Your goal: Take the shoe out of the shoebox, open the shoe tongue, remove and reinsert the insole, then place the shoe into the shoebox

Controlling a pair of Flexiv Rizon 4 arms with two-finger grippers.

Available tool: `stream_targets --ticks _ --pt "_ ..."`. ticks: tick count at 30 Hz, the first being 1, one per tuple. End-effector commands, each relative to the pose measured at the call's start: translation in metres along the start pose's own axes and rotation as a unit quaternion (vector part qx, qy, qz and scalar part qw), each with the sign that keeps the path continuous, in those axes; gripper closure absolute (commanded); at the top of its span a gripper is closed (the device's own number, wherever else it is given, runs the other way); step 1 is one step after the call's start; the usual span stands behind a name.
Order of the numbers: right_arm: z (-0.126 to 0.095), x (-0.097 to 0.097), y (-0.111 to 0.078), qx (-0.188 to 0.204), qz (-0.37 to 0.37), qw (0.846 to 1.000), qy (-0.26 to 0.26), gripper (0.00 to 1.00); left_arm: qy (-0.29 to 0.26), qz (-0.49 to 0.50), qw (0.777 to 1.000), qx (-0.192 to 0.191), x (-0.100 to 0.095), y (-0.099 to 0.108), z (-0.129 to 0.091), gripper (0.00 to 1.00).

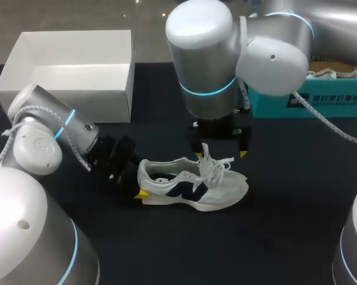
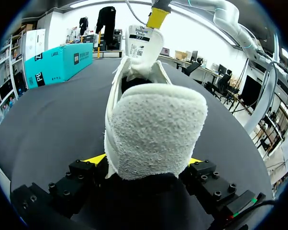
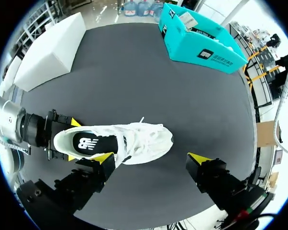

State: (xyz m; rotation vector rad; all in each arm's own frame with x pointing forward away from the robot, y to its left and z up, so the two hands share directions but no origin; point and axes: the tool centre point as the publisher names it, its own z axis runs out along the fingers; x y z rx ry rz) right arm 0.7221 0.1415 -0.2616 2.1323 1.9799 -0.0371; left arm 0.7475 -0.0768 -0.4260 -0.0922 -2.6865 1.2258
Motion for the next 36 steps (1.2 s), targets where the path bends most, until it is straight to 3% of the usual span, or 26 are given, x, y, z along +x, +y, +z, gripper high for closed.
stream_targets --ticks 1,8,14,34,36 --pt "-0.008 0.009 0.003 -0.042 -0.213 0.974 0.064 0.0 0.0 0.0 1.0 0.0 0.0 0.002 0.001 1.0" --pt "-0.017 0.034 0.003 -0.051 -0.363 0.918 0.152 0.0 0.0 0.0 1.0 0.0 0.0 0.002 0.001 1.0" --pt "-0.022 0.048 0.0 -0.032 -0.432 0.887 0.158 0.0 0.0 0.0 1.0 0.0 0.0 0.002 0.001 1.0" --pt "-0.023 0.05 -0.002 -0.02 -0.44 0.884 0.154 0.0 0.0 0.0 1.0 0.0 0.0 0.002 0.001 1.0" --pt "-0.026 0.055 0.005 -0.049 -0.505 0.849 0.147 0.0 0.0 0.0 1.0 0.0 0.0 0.002 0.001 1.0"
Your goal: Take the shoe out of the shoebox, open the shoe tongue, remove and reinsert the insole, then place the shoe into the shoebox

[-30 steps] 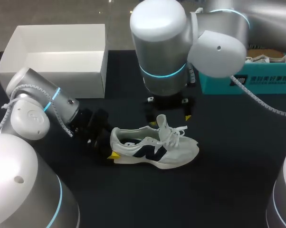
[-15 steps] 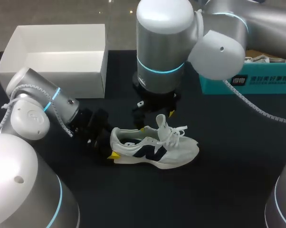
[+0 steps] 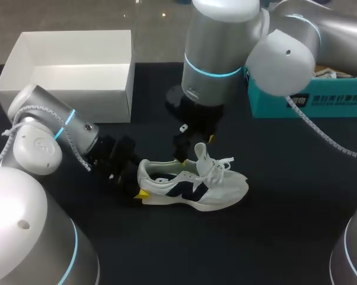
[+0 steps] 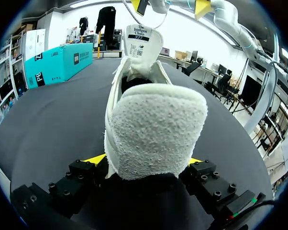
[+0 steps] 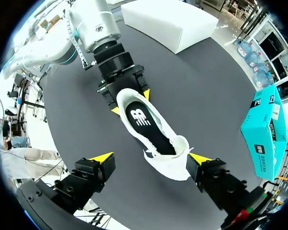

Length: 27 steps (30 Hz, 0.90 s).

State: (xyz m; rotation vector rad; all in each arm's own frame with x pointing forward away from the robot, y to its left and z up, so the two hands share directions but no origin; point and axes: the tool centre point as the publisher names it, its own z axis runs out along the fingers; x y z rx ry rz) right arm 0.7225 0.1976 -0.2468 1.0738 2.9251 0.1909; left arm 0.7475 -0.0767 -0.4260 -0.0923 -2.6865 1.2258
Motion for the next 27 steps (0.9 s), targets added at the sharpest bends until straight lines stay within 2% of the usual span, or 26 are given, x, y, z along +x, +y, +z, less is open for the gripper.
stream_targets --ticks 1,2,3,7,8,9,11,14,16,27 --pt "-0.001 -0.004 0.009 -0.006 -0.097 0.995 -0.014 0.0 0.0 0.0 1.0 0.0 0.0 0.002 0.001 1.0" --pt "-0.001 -0.006 0.013 -0.004 -0.134 0.991 -0.012 0.0 0.0 0.0 1.0 0.0 0.0 0.002 0.001 1.0" --pt "-0.002 -0.006 0.015 -0.008 -0.147 0.989 -0.013 0.0 0.0 0.0 1.0 0.0 0.0 0.002 0.001 1.0" --pt "-0.004 -0.009 0.027 0.017 -0.198 0.98 0.004 0.0 0.0 0.0 1.0 0.0 0.0 0.002 0.001 1.0" --pt "-0.003 -0.009 0.03 0.014 -0.214 0.977 0.01 0.25 0.0 0.0 1.0 0.0 0.0 0.002 0.001 1.0" --pt "-0.003 -0.009 0.032 0.015 -0.219 0.976 0.012 0.62 0.0 0.0 1.0 0.0 0.0 0.002 0.001 1.0" --pt "-0.001 -0.007 0.037 0.014 -0.244 0.97 0.016 1.0 0.0 0.0 1.0 0.0 0.0 0.002 0.001 1.0" --pt "0.002 -0.004 0.045 0.007 -0.273 0.962 0.019 1.0 0.0 0.0 1.0 0.0 0.0 0.002 0.001 1.0" --pt "0.004 -0.003 0.051 0.016 -0.284 0.958 0.023 1.0 0.0 0.0 1.0 0.0 0.0 0.002 0.001 1.0" --pt "0.004 -0.003 0.051 0.016 -0.284 0.958 0.023 1.0 0.0 0.0 1.0 0.0 0.0 0.002 0.001 1.0"
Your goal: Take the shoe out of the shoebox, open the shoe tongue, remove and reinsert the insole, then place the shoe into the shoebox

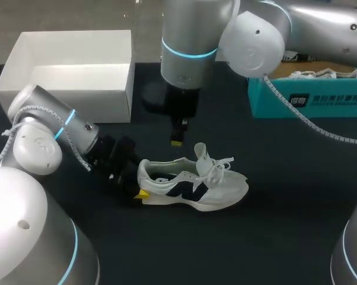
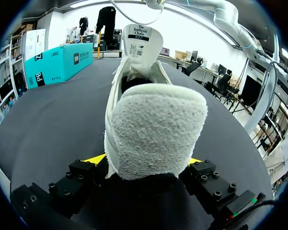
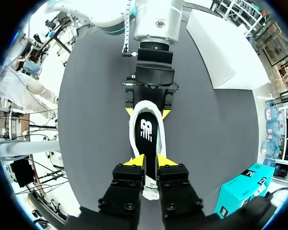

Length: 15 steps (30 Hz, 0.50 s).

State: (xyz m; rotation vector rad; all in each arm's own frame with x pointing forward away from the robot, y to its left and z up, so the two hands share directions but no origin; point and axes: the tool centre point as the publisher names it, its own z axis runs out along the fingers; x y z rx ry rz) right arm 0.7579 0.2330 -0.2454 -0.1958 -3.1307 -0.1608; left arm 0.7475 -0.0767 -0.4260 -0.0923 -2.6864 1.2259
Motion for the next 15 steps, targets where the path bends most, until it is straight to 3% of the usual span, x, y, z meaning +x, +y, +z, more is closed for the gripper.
stream_targets --ticks 1,11,15 --pt "0.0 0.0 0.002 0.002 0.0 1.0 0.0 1.0 0.0 0.0 1.0 0.0 0.0 0.002 0.001 1.0" --pt "0.0 0.0 0.002 0.002 0.0 1.0 0.0 1.0 0.0 0.0 1.0 0.0 0.0 0.002 0.001 1.0" --pt "0.016 0.001 0.001 -0.002 -0.002 1.0 -0.004 1.0 0.0 0.0 1.0 0.0 0.0 0.002 0.001 1.0"
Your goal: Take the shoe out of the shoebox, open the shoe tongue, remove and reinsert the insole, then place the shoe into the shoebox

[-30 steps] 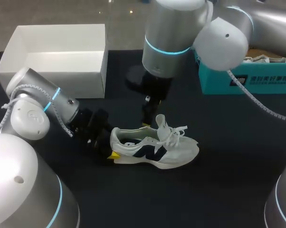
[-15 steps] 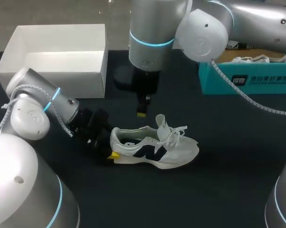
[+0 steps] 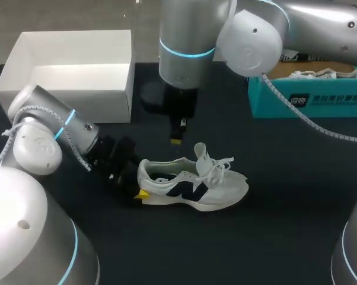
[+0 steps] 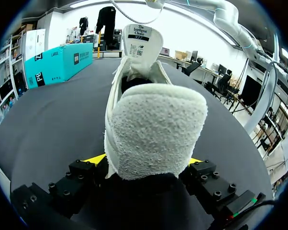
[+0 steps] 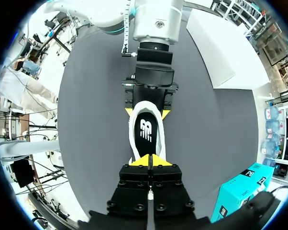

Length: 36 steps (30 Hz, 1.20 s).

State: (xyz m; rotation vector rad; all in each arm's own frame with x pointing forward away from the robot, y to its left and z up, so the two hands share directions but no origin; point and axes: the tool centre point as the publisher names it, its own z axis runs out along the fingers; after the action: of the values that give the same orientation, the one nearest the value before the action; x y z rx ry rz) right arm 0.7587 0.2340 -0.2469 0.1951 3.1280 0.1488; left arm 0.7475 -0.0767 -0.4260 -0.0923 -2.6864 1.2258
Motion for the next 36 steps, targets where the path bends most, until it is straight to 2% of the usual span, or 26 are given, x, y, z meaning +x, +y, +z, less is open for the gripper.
stream_targets --ticks 1,6,14,36 --pt "0.021 0.001 0.001 0.003 -0.003 1.0 0.002 1.0 0.0 0.0 1.0 0.0 0.0 0.002 0.001 1.0" --pt "0.043 0.002 0.001 0.016 -0.007 1.0 0.006 1.0 0.0 0.0 1.0 0.0 0.0 0.002 0.001 1.0" --pt "0.072 0.001 0.002 0.011 -0.028 0.999 0.013 1.0 0.0 0.0 1.0 0.0 0.0 0.002 0.001 1.0" --pt "0.11 0.002 -0.013 0.031 -0.055 0.997 0.034 1.0 0.0 0.0 1.0 0.0 0.0 0.002 0.001 1.0"
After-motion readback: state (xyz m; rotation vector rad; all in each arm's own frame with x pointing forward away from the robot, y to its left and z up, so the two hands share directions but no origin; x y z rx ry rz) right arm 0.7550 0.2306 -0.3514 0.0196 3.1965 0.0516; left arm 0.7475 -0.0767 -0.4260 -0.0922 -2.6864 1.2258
